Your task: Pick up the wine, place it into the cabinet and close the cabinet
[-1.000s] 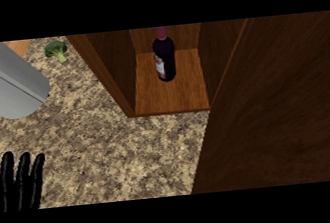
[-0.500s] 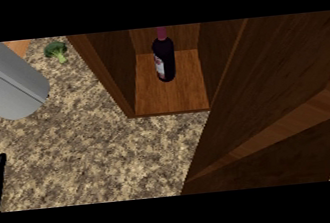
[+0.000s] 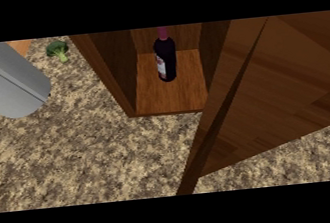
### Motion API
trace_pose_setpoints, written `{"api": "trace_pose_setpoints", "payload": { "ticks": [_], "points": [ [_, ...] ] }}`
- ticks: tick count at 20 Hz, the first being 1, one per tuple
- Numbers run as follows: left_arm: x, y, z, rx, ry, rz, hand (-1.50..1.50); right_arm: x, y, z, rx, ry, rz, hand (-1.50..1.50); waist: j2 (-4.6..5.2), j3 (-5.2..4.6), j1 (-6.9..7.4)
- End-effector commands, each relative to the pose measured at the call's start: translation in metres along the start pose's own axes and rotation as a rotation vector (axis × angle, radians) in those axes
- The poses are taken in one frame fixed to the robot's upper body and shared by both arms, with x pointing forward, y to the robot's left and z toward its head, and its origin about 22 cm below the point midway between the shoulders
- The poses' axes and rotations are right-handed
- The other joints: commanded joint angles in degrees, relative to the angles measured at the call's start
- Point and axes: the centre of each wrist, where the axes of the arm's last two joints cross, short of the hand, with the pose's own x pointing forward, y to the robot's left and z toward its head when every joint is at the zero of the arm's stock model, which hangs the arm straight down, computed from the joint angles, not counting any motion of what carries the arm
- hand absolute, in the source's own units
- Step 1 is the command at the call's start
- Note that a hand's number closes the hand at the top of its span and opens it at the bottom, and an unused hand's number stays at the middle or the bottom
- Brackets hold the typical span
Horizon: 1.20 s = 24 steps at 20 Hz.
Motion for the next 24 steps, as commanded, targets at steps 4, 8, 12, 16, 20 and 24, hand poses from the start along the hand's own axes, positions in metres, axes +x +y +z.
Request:
{"api": "trace_pose_setpoints", "payload": {
  "ticks": [4,8,12,16,20,24],
  "points": [
    [0.004,0.004,-0.005,-0.014,0.026,0.052,-1.50,0.006,0.041,-0.022,0.079,-0.103,0.064,1.50,0.18,-0.04,0.63],
    [0.002,0.005,-0.009,-0.027,0.016,0.067,-1.50,0.019,0.037,-0.029,0.065,-0.116,0.091,1.50,0.30,-0.06,0.77],
    [-0.003,0.005,-0.011,-0.023,0.000,0.072,-1.50,0.026,0.027,-0.051,0.079,-0.103,0.079,1.50,0.68,-0.03,1.41],
    [0.001,0.000,-0.023,-0.026,0.015,0.093,-1.50,0.029,0.027,-0.075,0.062,-0.100,0.050,1.50,0.85,-0.03,1.45],
    [-0.012,-0.005,-0.015,-0.023,0.012,0.103,-1.50,0.052,0.023,-0.106,0.046,-0.138,0.052,1.50,0.77,-0.08,2.16],
    [0.006,-0.014,-0.029,-0.022,0.010,0.099,-1.50,0.062,0.022,-0.155,0.003,-0.124,0.092,1.50,0.72,0.08,2.13]
  ]
}}
